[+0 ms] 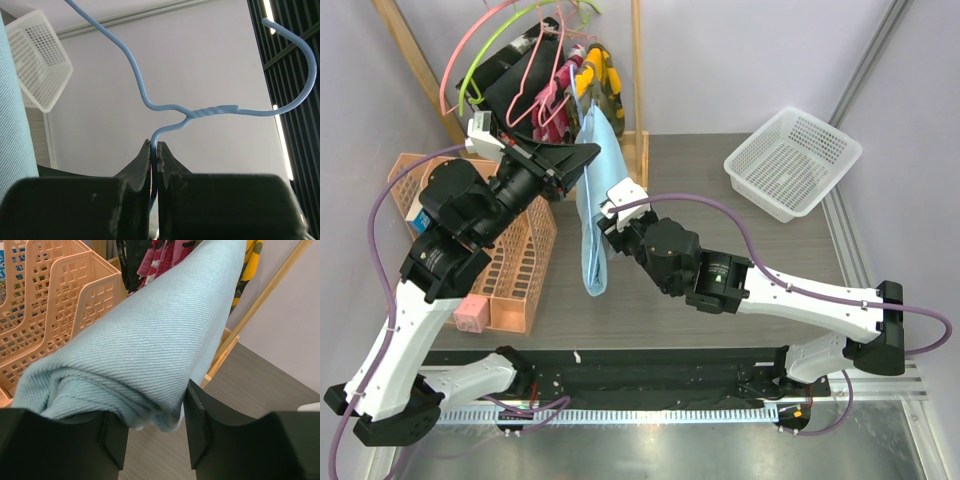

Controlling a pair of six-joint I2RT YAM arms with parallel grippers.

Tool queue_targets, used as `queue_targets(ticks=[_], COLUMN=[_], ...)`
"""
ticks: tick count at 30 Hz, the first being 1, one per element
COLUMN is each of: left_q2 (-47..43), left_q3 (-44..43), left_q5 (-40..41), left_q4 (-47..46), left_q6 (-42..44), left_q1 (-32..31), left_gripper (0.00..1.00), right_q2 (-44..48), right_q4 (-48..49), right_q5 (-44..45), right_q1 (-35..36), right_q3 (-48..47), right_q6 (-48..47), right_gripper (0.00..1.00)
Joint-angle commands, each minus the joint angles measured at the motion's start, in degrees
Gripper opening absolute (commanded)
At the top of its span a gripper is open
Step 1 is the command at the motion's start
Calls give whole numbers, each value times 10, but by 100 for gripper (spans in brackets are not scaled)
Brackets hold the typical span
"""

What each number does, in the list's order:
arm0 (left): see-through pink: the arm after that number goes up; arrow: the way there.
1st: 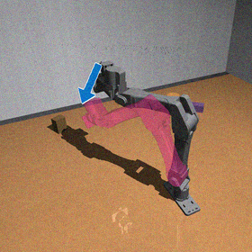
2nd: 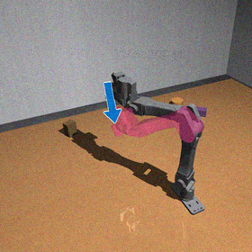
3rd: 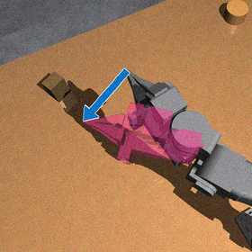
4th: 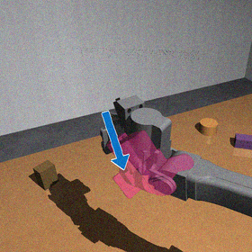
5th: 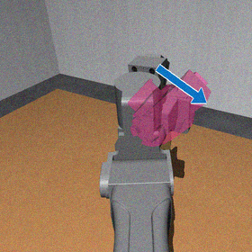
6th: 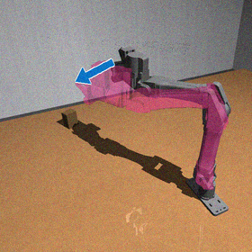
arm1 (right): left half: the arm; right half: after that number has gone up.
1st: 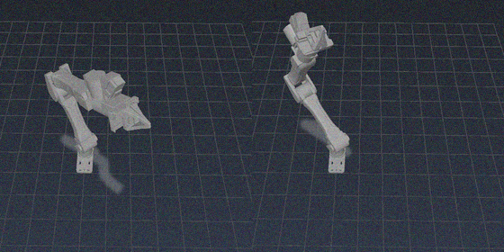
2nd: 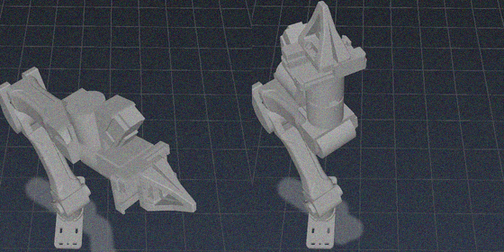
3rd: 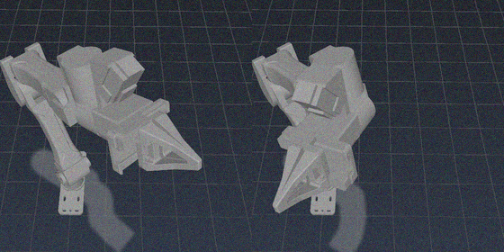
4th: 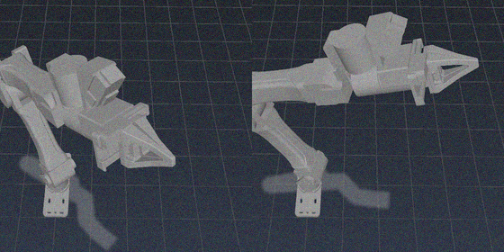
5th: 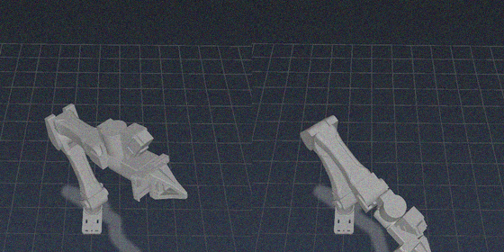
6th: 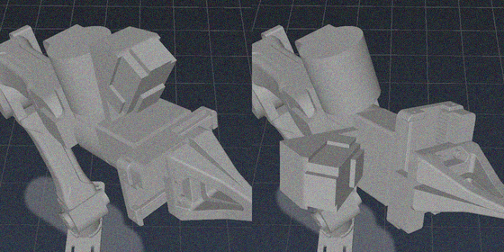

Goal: Remove the trousers from the hanger

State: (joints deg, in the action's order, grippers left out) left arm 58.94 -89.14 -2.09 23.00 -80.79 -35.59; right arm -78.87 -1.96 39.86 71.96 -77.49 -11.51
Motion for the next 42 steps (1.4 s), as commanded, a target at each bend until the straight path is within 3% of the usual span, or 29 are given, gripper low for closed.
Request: queue_targets(ticks=[1,5,7,10,11,24,42], left_q2=[-30,-33,-32,-35,-36,-60,-107], left_q3=[-18,-11,-13,-10,-9,41,107], left_q5=[-11,-7,-5,-4,-2,17,77], left_q4=[-91,-78,-67,-57,-52,-12,41], left_q6=[5,22,32,45,49,93,92], left_q1=[-1,-1,-1,-1,-1,-1,0], left_gripper=[0,0,0,0,0,0,0], right_q2=[18,18,19,31,35,19,15], right_q4=[39,-14,-40,-54,-58,-149,-176], right_q5=[0,-15,-19,-12,-8,31,27], right_q1=[-8,-8,-8,-7,-8,-2,8], right_q3=[-35,-70,-76,-71,-70,-169,-285], right_q6=[28,63,79,89,90,114,146], right_gripper=[45,25,23,12,2,1,1])
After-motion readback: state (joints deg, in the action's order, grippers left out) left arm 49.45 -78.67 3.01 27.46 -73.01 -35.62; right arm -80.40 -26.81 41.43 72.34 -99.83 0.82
